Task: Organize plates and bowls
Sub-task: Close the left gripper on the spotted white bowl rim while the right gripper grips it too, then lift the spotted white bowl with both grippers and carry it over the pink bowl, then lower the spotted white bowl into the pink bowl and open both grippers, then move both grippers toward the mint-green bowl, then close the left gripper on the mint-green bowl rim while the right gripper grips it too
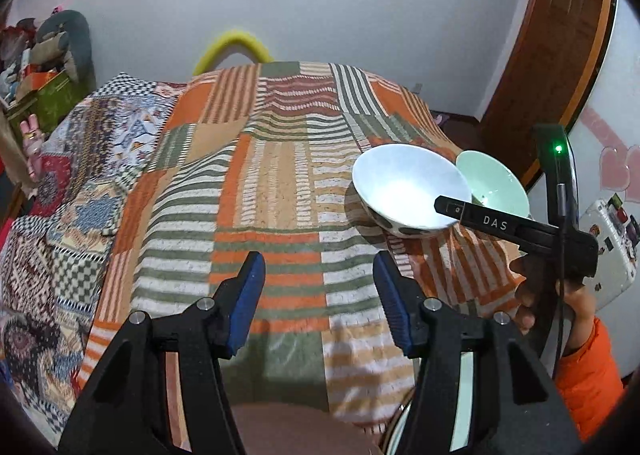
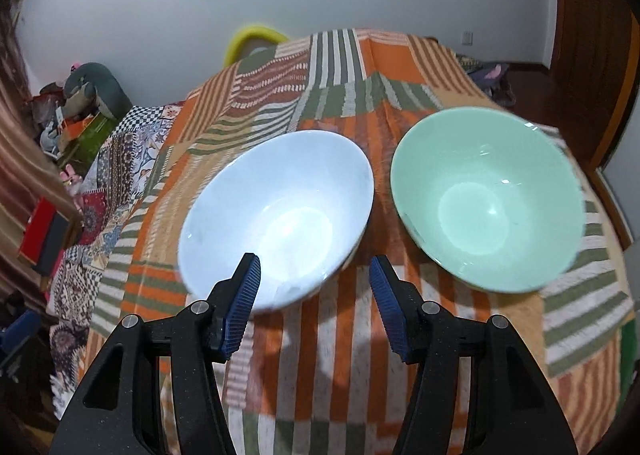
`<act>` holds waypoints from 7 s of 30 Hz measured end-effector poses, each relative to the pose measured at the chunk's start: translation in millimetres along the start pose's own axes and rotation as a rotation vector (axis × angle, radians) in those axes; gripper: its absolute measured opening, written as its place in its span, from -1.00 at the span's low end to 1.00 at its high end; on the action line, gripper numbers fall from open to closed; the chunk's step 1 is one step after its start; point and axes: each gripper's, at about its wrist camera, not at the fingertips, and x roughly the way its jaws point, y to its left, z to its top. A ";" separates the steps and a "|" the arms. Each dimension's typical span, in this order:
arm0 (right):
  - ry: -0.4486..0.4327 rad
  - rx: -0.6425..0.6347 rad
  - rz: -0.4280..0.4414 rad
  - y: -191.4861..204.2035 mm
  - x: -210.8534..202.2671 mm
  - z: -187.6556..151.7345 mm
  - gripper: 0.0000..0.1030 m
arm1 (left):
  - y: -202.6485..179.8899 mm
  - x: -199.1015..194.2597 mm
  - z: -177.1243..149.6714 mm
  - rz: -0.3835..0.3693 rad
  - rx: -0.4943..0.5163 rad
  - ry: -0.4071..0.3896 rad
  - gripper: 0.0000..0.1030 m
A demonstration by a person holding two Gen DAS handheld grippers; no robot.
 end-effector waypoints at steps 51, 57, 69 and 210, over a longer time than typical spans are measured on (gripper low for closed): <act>-0.002 -0.233 0.052 39.7 -54.3 -34.5 -0.52 | -37.9 24.5 -1.8 0.009 0.113 0.103 -0.58; -0.046 -0.245 0.078 50.6 -85.6 -43.8 -0.52 | -35.6 -17.4 -10.9 0.001 0.099 0.070 -0.58; -0.090 -0.241 0.155 77.7 -129.8 -73.3 -0.52 | -18.6 -100.4 -42.7 0.006 0.058 -0.007 -0.58; -0.009 0.008 -0.104 -139.2 -17.3 30.2 -0.75 | -88.4 57.6 16.4 -0.045 0.066 0.101 0.51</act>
